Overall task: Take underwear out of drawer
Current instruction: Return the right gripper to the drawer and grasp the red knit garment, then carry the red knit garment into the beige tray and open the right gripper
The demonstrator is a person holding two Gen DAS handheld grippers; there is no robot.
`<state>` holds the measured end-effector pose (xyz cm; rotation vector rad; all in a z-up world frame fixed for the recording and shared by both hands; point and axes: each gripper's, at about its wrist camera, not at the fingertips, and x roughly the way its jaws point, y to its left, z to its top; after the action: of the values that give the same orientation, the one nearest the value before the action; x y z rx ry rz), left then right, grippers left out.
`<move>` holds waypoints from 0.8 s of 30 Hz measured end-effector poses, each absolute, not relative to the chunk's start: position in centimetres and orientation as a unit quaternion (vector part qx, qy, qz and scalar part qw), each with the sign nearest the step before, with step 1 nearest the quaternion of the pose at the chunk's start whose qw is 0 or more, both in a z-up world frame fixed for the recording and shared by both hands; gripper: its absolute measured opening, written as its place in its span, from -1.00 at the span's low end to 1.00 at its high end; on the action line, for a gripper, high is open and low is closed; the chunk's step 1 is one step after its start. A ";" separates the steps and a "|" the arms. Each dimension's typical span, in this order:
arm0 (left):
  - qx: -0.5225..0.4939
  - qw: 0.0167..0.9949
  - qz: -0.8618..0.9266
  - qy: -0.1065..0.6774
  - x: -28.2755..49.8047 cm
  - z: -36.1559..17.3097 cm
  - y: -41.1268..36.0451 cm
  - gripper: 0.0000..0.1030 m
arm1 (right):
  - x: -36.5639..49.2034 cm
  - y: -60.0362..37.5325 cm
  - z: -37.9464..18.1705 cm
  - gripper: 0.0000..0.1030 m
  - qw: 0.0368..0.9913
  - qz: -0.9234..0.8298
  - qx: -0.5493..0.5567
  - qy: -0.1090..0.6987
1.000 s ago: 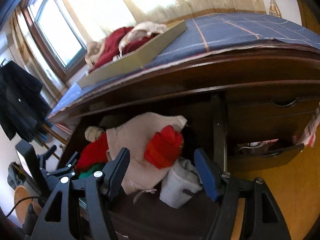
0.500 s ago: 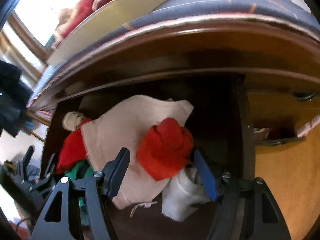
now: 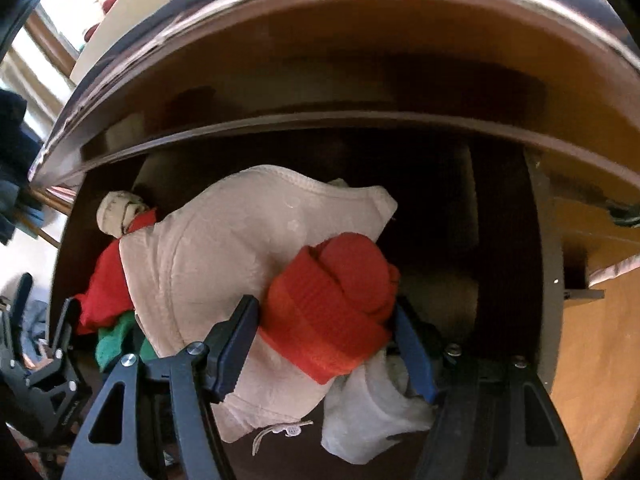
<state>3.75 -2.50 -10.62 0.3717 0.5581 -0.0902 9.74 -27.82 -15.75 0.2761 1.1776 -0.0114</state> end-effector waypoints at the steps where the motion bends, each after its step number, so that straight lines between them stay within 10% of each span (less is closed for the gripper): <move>1: 0.183 0.943 -0.044 0.273 3.7 -10.6 -2.5 0.99 | 9.6 -28.1 -15.8 0.12 0.822 -0.004 0.138 0.552; 24: 0.183 0.944 -0.044 0.272 3.6 -10.5 -2.5 0.99 | 1.5 -30.5 -4.3 -0.14 0.918 -0.006 0.180 0.354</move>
<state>3.63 -2.51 -10.52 0.3725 0.5540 -0.0905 1.50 -30.52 -4.29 0.3701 0.7287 -0.0115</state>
